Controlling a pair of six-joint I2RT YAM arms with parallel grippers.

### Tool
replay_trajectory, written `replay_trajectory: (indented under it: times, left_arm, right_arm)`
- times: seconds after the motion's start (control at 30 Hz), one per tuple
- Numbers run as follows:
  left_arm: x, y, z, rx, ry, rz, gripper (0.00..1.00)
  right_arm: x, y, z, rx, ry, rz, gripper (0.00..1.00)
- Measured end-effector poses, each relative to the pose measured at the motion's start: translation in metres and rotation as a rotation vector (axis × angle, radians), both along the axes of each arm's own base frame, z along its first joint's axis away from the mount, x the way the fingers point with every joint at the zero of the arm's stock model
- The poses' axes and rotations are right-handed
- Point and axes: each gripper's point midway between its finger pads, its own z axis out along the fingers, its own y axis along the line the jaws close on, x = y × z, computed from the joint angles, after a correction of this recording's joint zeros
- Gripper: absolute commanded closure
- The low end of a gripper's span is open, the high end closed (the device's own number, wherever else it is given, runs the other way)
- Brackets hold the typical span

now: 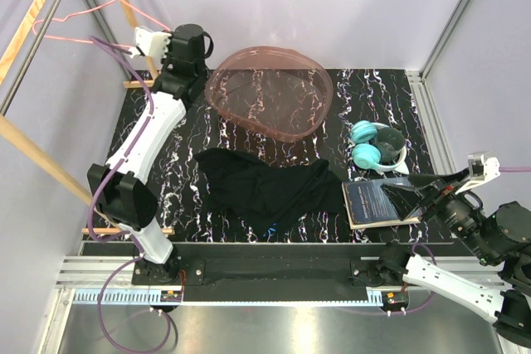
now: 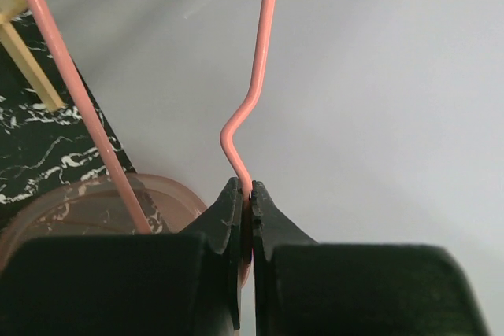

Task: Remove the t-shirt from the hanger

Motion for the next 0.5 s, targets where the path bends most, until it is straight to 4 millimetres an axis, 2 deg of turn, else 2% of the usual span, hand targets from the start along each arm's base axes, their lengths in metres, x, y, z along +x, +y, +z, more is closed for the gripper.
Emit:
replay_trajectory:
  times: [0.13, 0.27, 0.4, 0.5]
  left_arm:
    - [-0.013, -0.021, 0.002, 0.026, -0.013, -0.062, 1.0]
    - [-0.037, -0.029, -0.006, 0.017, -0.016, -0.132, 1.0]
    - [-0.063, -0.041, -0.014, -0.018, -0.024, -0.243, 1.0]
    - [-0.088, -0.067, -0.019, -0.036, -0.037, -0.381, 1.0]
  right_arm:
    - [0.002, 0.003, -0.002, -0.012, 0.007, -0.001, 0.0]
    - [0.013, 0.022, -0.003, -0.061, 0.028, 0.005, 0.0]
    - [0.038, 0.072, -0.005, -0.152, 0.056, 0.048, 0.0]
    - [0.061, 0.115, -0.006, -0.219, 0.078, 0.083, 0.0]
